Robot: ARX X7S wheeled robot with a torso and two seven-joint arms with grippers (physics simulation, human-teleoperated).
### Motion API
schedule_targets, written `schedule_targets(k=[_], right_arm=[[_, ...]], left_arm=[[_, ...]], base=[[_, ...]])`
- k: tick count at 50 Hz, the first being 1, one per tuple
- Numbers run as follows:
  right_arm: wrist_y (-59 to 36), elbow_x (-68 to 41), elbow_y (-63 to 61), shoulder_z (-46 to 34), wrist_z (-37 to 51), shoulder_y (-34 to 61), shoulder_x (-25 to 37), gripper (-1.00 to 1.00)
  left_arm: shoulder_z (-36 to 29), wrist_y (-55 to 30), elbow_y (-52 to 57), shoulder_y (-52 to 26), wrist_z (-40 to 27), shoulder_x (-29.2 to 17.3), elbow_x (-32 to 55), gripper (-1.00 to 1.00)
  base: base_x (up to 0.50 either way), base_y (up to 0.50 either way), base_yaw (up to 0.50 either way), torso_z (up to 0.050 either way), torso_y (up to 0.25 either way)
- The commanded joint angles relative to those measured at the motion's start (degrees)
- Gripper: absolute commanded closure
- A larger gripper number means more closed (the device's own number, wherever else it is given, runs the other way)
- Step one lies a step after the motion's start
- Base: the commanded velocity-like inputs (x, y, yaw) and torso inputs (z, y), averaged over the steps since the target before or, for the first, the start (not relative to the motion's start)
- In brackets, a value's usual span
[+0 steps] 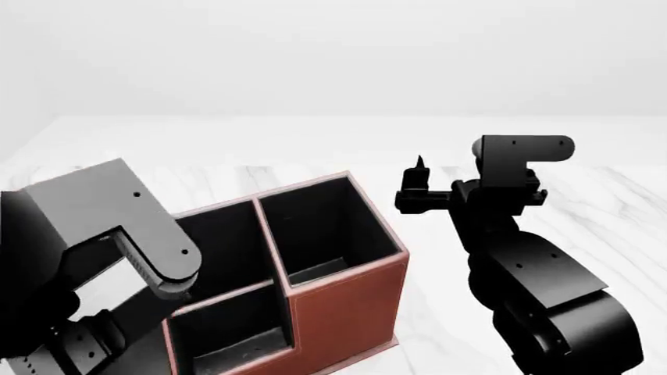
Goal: Pick up the book and place it in the front compartment of the caddy.
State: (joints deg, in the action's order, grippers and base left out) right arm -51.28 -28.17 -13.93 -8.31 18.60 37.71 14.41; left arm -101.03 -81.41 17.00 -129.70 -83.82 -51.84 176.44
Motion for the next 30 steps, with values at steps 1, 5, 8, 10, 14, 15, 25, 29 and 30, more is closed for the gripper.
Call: schedule_targets(k=[1,5,8,10,14,15,25,29,30], right_arm=[[0.3,-0.1,0.8,-0.2,0.2,0.3,0.0,-1.0],[0.4,-0.2,0.7,-0.3,0.2,0.3,0.1,-1.0],[0.7,0.0,1.3,-0.4,0.2,0.4,0.1,-1.0],[0.8,0.0,1.5,-0.5,0.3,0.6,0.1,-1.0],[1.1,0.2,2.2,-0.8,0.3,0.8,0.0,-1.0],[1.1,0.2,2.2,-0.8,0.3,0.9,0.1,-1.0],[1.0,-0.1,2.2,-0.9,0.6,1.1,0.2,-1.0],[1.0,-0.2,2.0,-0.8,0.7,1.2,0.3,-1.0],[1.2,-0.1,2.2,-0.9,0.7,1.1,0.3,-1.0]], left_arm=[[3.4,-4.6,-7.5,-5.0,-1.9,5.1,3.0,1.0],[5.7,-8.6,-12.5,-4.9,-3.6,7.9,1.7,1.0],[5.9,-8.6,-12.8,-5.2,2.4,9.5,-5.3,1.0],[6.4,-8.6,-12.9,-5.3,11.9,10.8,-14.7,1.0],[7.3,-8.6,-12.8,-5.3,33.3,12.9,-37.2,1.0],[7.2,-8.6,-13.1,-5.3,37.5,13.2,-41.4,1.0],[6.1,-8.6,-12.2,-5.3,81.1,16.9,-86.8,1.0],[6.1,-8.6,-12.4,-5.3,93.9,17.5,-99.6,1.0],[6.3,-8.6,-12.2,-5.3,98.4,17.7,-104.3,1.0]], base=[[0.0,0.0,0.0,0.0,0.0],[0.0,0.0,0.0,0.0,0.002],[0.0,0.0,0.0,0.0,0.0],[0.0,0.0,0.0,0.0,0.0],[0.0,0.0,0.0,0.0,0.0],[0.0,0.0,0.0,0.0,0.0],[0.0,0.0,0.0,0.0,0.001],[0.0,0.0,0.0,0.0,0.003],[0.0,0.0,0.0,0.0,0.0]])
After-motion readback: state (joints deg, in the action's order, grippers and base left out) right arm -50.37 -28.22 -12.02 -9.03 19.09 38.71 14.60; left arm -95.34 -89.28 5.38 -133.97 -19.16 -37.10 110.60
